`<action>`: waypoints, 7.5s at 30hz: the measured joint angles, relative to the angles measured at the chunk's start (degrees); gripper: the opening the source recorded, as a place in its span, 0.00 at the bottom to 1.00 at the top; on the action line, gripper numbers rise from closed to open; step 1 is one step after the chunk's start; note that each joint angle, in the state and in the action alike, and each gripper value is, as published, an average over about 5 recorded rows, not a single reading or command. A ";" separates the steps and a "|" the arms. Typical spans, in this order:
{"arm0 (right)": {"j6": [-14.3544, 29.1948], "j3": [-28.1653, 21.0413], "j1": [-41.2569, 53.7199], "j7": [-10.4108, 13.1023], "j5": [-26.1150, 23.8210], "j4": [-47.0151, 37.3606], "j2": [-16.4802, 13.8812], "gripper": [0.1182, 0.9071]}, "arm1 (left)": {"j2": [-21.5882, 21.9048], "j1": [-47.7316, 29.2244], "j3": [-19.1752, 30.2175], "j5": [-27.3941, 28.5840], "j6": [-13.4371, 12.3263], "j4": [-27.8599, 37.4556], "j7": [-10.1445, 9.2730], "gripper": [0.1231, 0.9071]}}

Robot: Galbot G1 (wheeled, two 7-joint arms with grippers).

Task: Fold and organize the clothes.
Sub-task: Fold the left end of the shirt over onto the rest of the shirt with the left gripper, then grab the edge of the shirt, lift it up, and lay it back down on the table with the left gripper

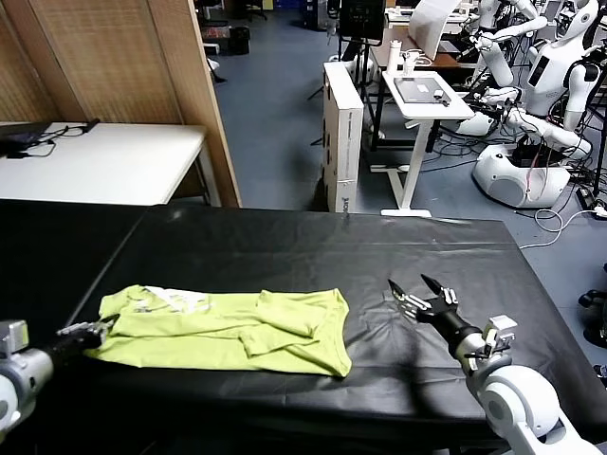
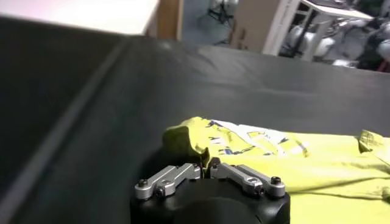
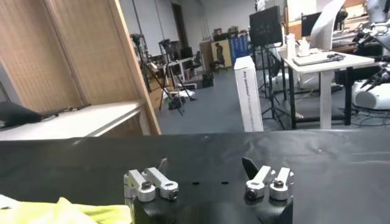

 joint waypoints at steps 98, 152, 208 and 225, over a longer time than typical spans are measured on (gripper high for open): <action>0.78 -24.80 9.91 -4.84 -20.64 -3.32 -3.63 1.00 | -24.48 -8.93 29.72 15.25 -3.77 -5.94 -0.87 1.00; -1.12 -12.47 8.09 -2.85 -7.19 1.95 -2.69 1.00 | -31.71 -5.30 22.31 27.85 -22.51 7.34 7.99 1.00; 1.46 -9.71 4.11 -2.60 -9.81 0.17 1.94 1.00 | -1.16 -2.42 1.78 1.33 -19.27 5.91 4.05 0.07; 1.41 -11.13 3.19 -2.59 -12.41 -0.63 3.22 1.00 | -10.85 -7.55 18.66 6.33 -13.41 -8.26 -6.44 0.07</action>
